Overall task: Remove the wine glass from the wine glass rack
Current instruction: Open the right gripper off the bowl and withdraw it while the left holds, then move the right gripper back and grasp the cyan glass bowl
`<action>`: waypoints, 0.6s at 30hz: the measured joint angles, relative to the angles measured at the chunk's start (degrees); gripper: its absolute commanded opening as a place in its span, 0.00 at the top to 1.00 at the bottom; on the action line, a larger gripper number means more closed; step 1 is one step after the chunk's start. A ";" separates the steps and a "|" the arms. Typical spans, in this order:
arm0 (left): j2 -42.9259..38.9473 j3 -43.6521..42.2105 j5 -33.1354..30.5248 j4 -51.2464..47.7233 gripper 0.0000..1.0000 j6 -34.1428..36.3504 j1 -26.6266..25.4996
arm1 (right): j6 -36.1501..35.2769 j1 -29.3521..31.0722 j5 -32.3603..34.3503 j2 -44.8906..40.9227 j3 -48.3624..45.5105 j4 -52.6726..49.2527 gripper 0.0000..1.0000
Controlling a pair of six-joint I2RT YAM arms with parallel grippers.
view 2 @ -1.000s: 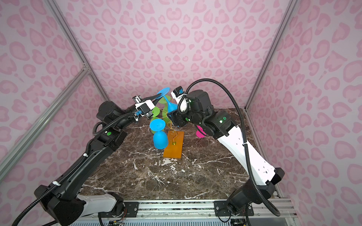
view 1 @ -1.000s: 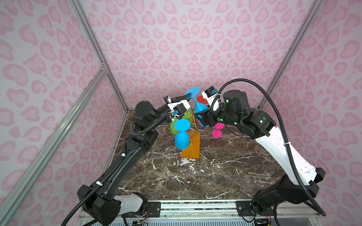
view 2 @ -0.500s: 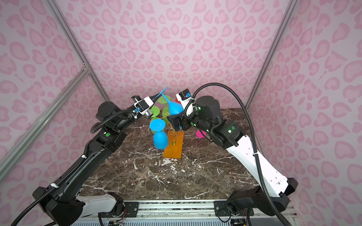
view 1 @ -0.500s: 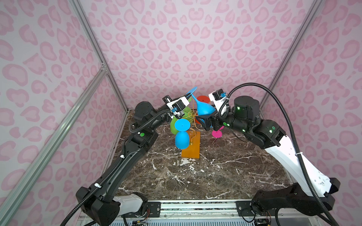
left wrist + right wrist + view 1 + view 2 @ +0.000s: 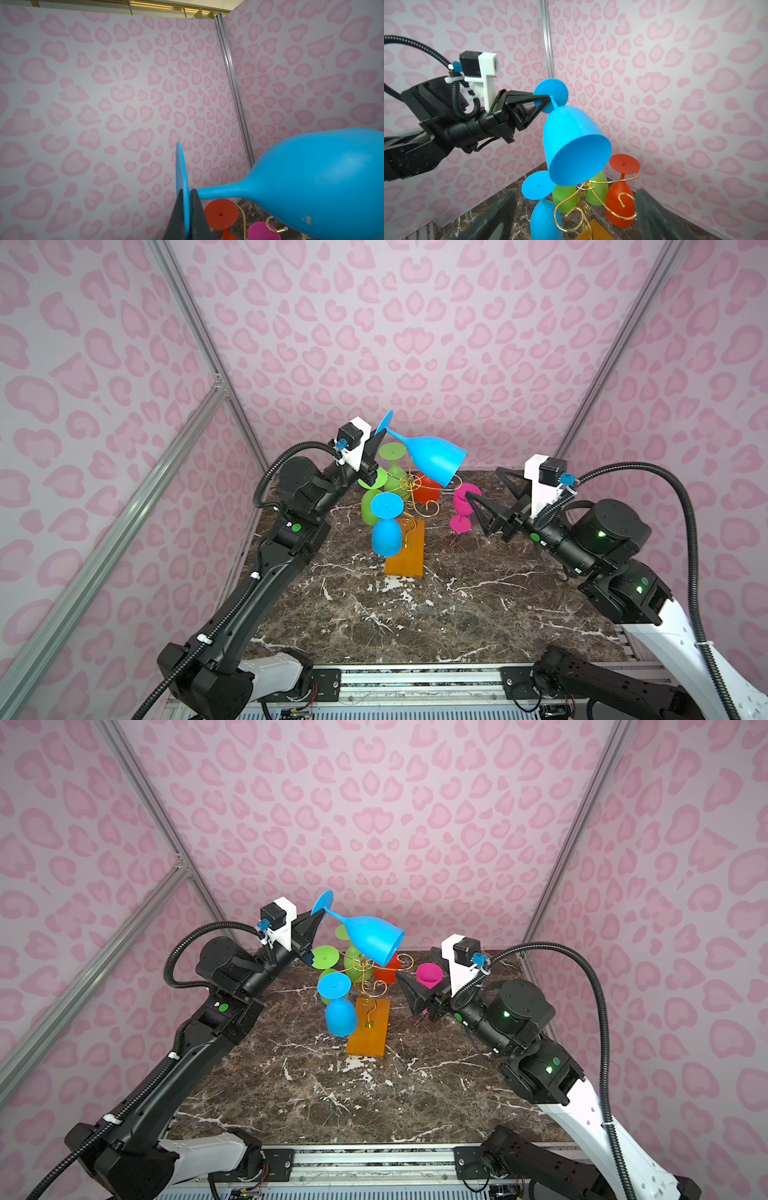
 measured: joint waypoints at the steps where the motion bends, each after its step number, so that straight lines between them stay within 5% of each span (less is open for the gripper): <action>1: -0.04 0.00 -0.07 0.02 0.97 -0.94 0.11 | 0.35 -0.72 0.00 -0.33 -0.24 0.37 0.24; 6: -0.13 -0.02 0.35 0.39 0.97 -4.37 0.33 | 3.30 -5.09 -1.97 1.07 -0.79 1.68 0.39; 18: -0.96 -0.02 3.13 0.46 0.97 -7.10 0.59 | 7.19 -6.67 -7.98 7.76 0.83 6.10 0.42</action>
